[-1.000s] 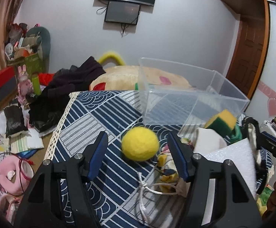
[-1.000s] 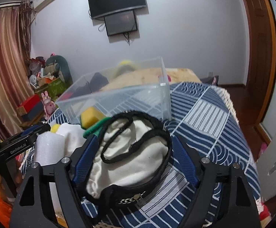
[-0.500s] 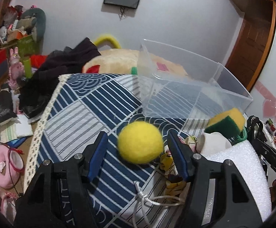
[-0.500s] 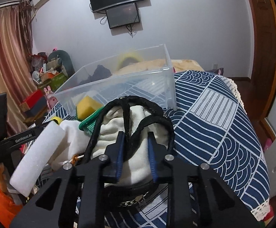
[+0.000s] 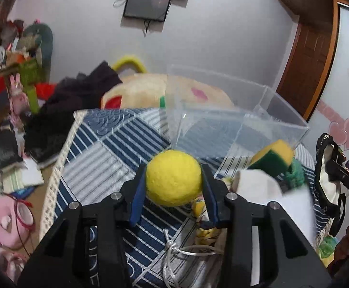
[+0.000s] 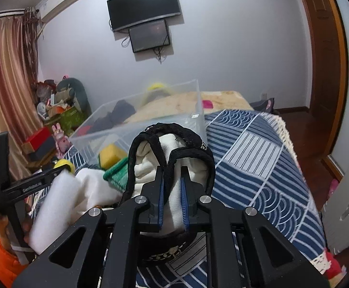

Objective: Organize soft objects
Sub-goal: 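Carry the ball with the left tool into the clear box while the right tool drops the mask in, then grasp the white foam block with the left tool while the right tool grasps the green knit glove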

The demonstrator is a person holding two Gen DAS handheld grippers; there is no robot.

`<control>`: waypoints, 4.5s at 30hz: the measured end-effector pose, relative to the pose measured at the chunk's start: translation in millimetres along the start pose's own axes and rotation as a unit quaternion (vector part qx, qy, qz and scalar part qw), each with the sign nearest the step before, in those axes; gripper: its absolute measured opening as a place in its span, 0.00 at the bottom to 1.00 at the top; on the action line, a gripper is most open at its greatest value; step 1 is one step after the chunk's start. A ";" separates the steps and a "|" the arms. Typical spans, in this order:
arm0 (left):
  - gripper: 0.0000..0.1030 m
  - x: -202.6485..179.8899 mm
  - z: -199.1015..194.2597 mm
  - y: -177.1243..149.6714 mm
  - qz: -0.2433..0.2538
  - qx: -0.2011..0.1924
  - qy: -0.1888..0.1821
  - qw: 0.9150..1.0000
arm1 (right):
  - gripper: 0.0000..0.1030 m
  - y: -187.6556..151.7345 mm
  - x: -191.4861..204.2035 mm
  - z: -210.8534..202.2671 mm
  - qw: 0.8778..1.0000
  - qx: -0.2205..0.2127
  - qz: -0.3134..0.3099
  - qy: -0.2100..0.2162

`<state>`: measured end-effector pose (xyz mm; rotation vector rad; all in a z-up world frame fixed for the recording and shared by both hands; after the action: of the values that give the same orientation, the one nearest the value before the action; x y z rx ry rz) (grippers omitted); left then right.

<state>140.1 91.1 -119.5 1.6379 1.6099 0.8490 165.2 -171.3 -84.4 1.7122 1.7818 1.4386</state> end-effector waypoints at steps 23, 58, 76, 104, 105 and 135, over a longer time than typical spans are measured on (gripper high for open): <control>0.42 -15.9 -31.4 89.8 0.060 -0.085 0.003 0.995 | 0.10 75.1 44.8 11.9 0.994 -0.090 -0.063 -0.012; 0.50 -46.7 81.3 93.9 0.116 0.049 -0.007 0.992 | 0.14 64.7 37.2 110.9 0.985 0.085 -0.135 -0.068; 0.99 -45.2 -1.4 96.8 0.095 -0.028 0.028 0.995 | 0.59 71.2 47.8 47.3 0.992 0.016 -0.124 -0.027; 1.00 -94.5 -42.2 -24.2 0.098 0.031 -0.014 0.995 | 0.66 -22.2 16.7 9.0 0.993 0.054 -0.106 -0.024; 1.00 -95.2 -39.1 -26.6 0.100 0.036 -0.014 0.994 | 0.66 -24.1 16.2 11.2 0.992 0.056 -0.107 -0.027; 0.85 -55.1 -57.5 2.9 0.067 -0.029 -0.020 0.997 | 0.22 -27.6 13.8 14.1 0.992 0.065 -0.110 -0.006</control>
<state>92.7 37.4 -84.5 1.7257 1.4478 0.9151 156.1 -147.5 -106.7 1.5204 2.0248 1.2438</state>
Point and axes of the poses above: each gripper's, at about its wrist camera, not at the fingertips, and z roughly the way its jaws point, x to its left, y to its top, the point moved 3 cm from there along z, roughly the way its jaws point, and after that the axes turned 15 degrees about z, right-handed, at the moved point
